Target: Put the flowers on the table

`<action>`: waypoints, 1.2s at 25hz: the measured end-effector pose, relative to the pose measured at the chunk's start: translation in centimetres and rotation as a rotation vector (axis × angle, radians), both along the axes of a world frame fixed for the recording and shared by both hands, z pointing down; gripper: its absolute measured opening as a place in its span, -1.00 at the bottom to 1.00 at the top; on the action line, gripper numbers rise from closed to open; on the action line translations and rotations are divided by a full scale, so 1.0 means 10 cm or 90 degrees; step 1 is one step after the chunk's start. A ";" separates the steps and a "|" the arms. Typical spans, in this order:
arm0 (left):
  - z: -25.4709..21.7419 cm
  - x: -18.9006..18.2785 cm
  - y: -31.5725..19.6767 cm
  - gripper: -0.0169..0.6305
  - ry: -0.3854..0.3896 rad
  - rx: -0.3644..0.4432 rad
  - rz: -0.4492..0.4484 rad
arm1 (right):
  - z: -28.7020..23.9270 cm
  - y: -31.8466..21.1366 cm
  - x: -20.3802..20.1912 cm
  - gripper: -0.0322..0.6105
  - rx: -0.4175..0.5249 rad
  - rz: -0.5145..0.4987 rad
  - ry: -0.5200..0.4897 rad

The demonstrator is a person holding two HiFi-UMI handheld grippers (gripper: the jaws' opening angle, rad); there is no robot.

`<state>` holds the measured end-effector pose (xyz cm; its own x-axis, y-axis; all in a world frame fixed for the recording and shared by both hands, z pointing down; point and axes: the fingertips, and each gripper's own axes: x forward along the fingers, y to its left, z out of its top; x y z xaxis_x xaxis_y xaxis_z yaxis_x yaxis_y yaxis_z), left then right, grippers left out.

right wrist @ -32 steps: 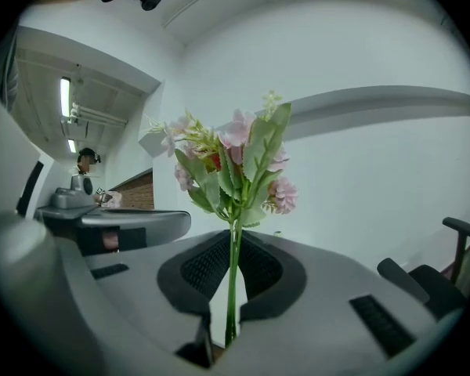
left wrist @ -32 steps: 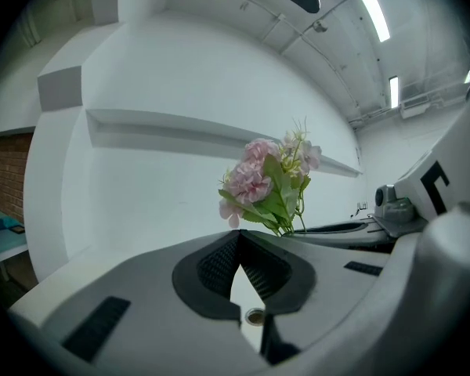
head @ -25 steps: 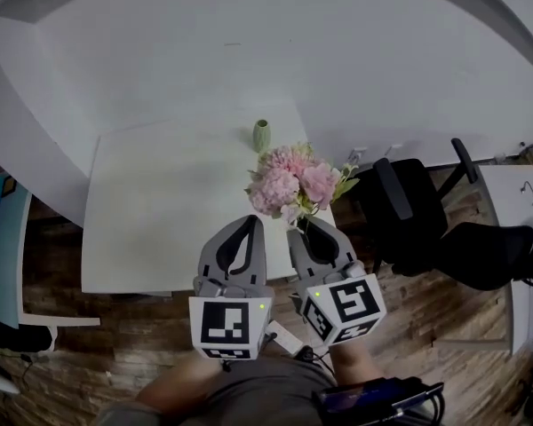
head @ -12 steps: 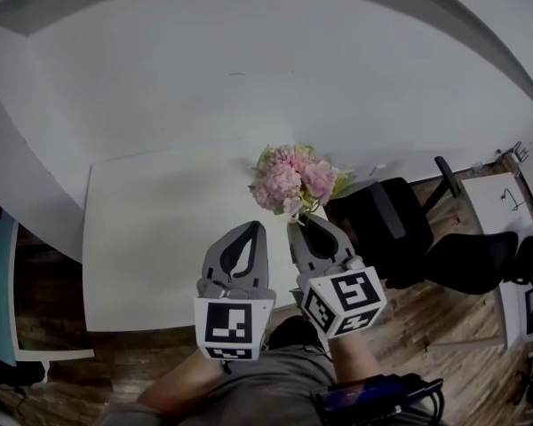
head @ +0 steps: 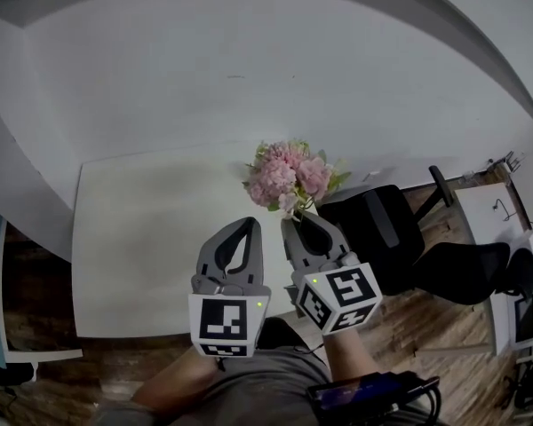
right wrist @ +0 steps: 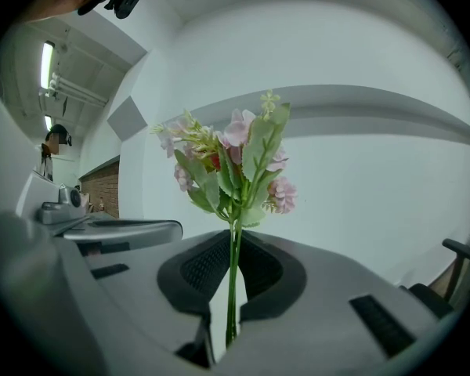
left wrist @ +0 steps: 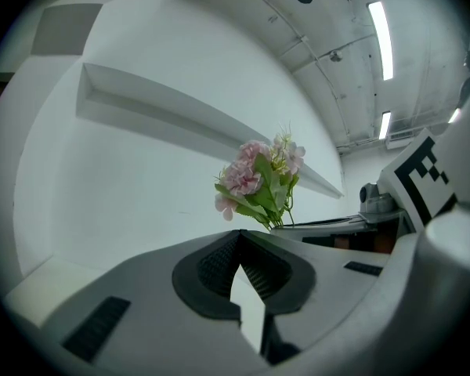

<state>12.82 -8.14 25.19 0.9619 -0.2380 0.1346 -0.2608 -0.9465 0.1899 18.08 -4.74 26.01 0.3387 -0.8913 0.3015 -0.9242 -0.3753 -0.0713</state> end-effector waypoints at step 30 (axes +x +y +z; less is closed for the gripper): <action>0.59 -0.32 0.13 -0.92 -0.021 0.033 -0.155 | 0.10 -0.14 0.12 -0.81 0.112 -0.126 0.011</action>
